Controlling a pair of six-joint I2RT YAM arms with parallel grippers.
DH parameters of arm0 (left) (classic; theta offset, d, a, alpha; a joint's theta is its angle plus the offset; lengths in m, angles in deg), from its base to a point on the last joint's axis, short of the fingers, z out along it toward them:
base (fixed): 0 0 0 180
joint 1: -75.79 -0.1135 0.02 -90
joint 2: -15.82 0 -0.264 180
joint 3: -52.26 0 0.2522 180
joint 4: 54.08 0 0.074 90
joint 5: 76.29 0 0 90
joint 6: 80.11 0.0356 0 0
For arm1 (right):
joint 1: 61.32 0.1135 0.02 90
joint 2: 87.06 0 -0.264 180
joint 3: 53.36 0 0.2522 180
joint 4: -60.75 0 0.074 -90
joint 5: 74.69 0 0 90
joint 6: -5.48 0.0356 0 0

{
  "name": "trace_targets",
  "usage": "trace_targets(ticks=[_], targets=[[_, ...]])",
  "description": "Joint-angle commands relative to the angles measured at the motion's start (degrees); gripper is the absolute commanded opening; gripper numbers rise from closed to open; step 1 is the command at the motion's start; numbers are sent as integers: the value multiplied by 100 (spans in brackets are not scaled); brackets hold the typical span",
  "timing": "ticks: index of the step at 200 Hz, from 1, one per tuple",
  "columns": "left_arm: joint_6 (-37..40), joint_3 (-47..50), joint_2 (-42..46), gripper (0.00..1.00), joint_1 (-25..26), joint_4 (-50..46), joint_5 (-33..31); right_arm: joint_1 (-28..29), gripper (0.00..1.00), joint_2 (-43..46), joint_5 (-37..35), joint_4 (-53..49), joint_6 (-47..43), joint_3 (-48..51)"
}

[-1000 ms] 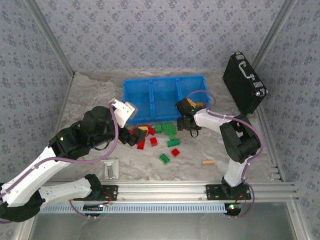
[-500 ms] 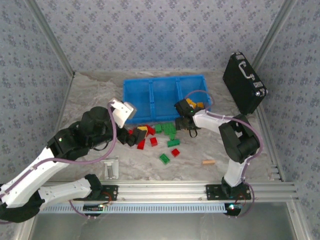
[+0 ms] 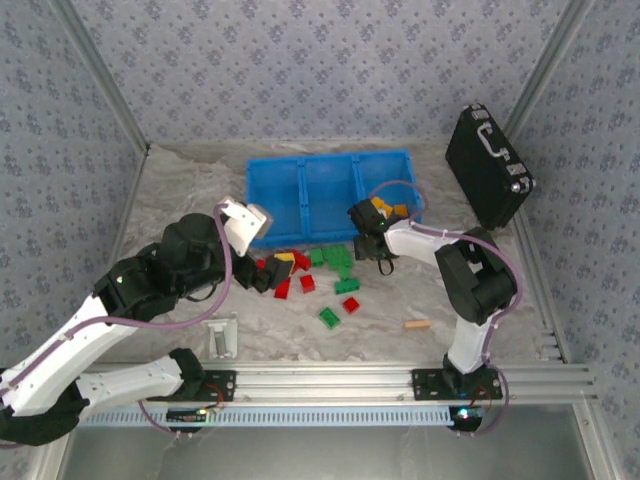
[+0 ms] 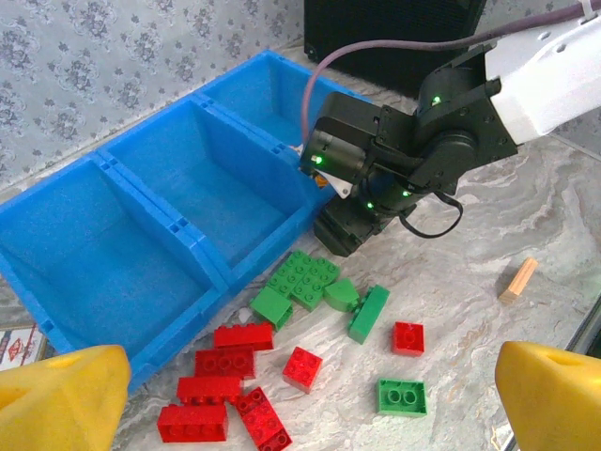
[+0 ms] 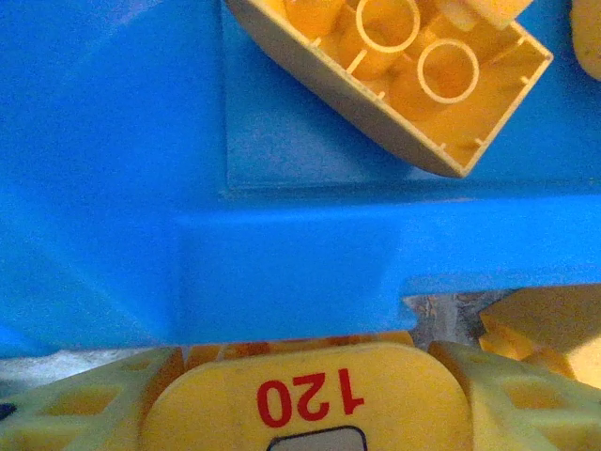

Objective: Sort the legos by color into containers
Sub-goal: Pick up the lego from the center of the table, then place the lego in the container.

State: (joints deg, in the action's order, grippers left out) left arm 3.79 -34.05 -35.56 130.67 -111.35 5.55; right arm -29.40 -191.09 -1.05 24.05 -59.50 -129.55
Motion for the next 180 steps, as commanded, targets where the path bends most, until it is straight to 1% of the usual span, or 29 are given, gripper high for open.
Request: trace_targets(ticks=[1, 22, 44, 76, 93, 107, 133, 157, 161, 180], targets=[[-20, -23, 22, 100, 40, 88, 86, 53, 61, 281, -193, -307, -44, 78], [-17, -15, 22, 100, 43, 125, 80, 137, 56, 643, -183, -573, -65, 65], [14, 11, 14, 100, 37, 181, 71, 164, 56, 1153, -159, -849, -70, 82], [57, -30, -47, 100, 46, 241, 89, 27, 57, 1730, -92, -1318, -223, -86], [57, -32, -57, 100, 40, 264, 127, -205, 57, 1882, -92, -1274, -341, -147], [76, 10, -32, 100, 45, 302, 82, -484, 57, 1882, 18, -1178, -451, -192], [170, 136, -7, 100, 37, 422, -42, -937, 57, 1717, 364, -629, -623, -289], [144, 108, -78, 100, 38, 671, 22, -1190, 57, 1291, 704, -431, -824, -541], [133, 110, -92, 100, 41, 692, 44, -1219, 57, 1204, 735, -430, -851, -760], [95, 135, -125, 100, 41, 773, 127, -1336, 57, 820, 855, -376, -897, -1071]])
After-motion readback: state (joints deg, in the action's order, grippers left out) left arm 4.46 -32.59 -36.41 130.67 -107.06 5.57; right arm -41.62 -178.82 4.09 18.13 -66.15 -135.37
